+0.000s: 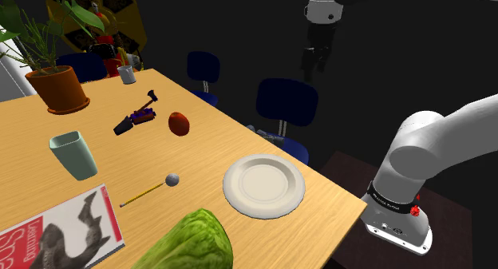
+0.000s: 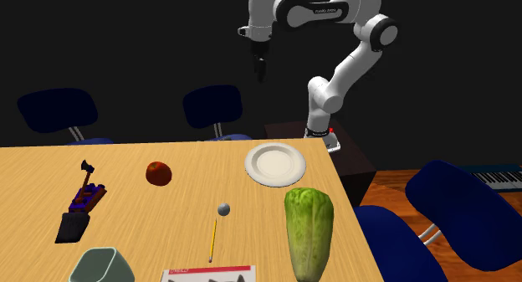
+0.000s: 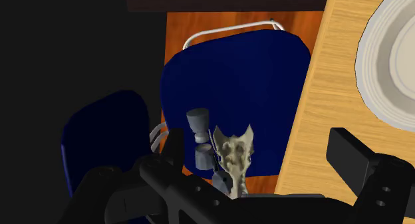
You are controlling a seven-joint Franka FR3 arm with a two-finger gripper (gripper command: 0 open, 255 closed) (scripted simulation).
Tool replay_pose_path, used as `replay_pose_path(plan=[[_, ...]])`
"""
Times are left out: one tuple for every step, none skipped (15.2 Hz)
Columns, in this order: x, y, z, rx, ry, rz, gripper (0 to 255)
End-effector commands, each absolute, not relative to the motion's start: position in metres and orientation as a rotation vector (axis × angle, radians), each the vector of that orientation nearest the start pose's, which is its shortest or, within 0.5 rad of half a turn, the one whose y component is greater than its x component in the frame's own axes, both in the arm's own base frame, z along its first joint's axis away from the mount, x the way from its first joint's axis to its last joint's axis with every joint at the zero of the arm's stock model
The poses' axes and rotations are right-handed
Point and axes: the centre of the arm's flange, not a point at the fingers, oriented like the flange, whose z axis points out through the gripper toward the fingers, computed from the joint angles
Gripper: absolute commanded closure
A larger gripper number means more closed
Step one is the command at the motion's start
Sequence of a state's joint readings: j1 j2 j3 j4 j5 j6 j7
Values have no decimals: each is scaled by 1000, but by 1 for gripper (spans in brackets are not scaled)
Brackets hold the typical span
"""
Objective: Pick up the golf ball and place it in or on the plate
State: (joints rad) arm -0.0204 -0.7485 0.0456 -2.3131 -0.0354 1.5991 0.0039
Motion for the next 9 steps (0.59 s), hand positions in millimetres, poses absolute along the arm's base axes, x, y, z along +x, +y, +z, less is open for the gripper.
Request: replay_pose_path(plan=[[321, 9, 602, -3207, -16, -55, 0], [326, 20, 597, -3207, -23, -56, 0], [331, 31, 592, -3207, -30, -57, 0], [337, 42, 587, -3206, -37, -58, 0], [342, 53, 582, -3206, -44, -59, 0], [347, 64, 577, -3206, -51, -60, 0], [353, 75, 573, -3205, -58, -61, 0], [358, 86, 568, -3205, -65, -62, 0], [363, 97, 563, -3205, -72, -63, 0]])
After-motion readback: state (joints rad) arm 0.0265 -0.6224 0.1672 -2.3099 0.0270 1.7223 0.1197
